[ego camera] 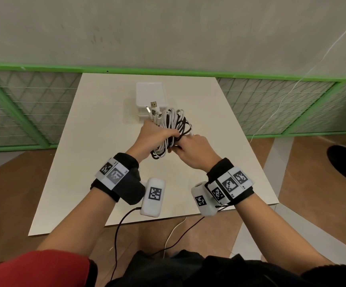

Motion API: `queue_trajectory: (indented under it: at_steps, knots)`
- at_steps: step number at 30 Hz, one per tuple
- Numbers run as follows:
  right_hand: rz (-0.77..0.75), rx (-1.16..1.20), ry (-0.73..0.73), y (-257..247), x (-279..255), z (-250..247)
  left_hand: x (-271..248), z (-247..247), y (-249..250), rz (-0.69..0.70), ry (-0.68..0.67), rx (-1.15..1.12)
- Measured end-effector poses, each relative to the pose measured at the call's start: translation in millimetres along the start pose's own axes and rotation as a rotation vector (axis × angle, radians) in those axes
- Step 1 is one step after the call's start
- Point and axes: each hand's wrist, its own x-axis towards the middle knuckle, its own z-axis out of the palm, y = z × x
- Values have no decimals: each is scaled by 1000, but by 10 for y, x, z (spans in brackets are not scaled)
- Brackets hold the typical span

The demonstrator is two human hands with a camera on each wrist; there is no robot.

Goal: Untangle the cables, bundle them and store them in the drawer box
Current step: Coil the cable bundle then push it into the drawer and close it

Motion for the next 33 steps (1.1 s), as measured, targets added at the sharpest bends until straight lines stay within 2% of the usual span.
queue_trajectory:
  at_steps: [3, 6, 10, 14, 17, 21, 25, 28, 31, 33]
  knots:
    - [-8, 3, -50, 7, 9, 20, -9, -33, 0, -3, -84, 39]
    - [74, 349, -46, -7, -1, 95, -4, -61, -1, 2, -137, 54]
    - [156, 802, -10, -2, -38, 43, -29, -43, -23, 65, -129, 77]
    - [265, 908, -50, 14, -58, 25, -22, -1, -125, 50, -156, 186]
    - [346, 843, 1, 83, -29, 68, -42, 21, -145, 9, -165, 237]
    - [316, 767, 32, 95, -30, 138, -79, 68, -90, -22, -155, 312]
    - [236, 895, 110, 76, -26, 82, -75, 89, -54, 23, -113, 292]
    - [162, 986, -5, 85, -2, -38, -64, 44, -110, -1, -123, 192]
    - [214, 1137, -168, 173, -29, -96, -74, -30, -146, 13, -188, 165]
    - [198, 1292, -224, 250, -45, -112, -125, -48, -124, 33, -221, 134]
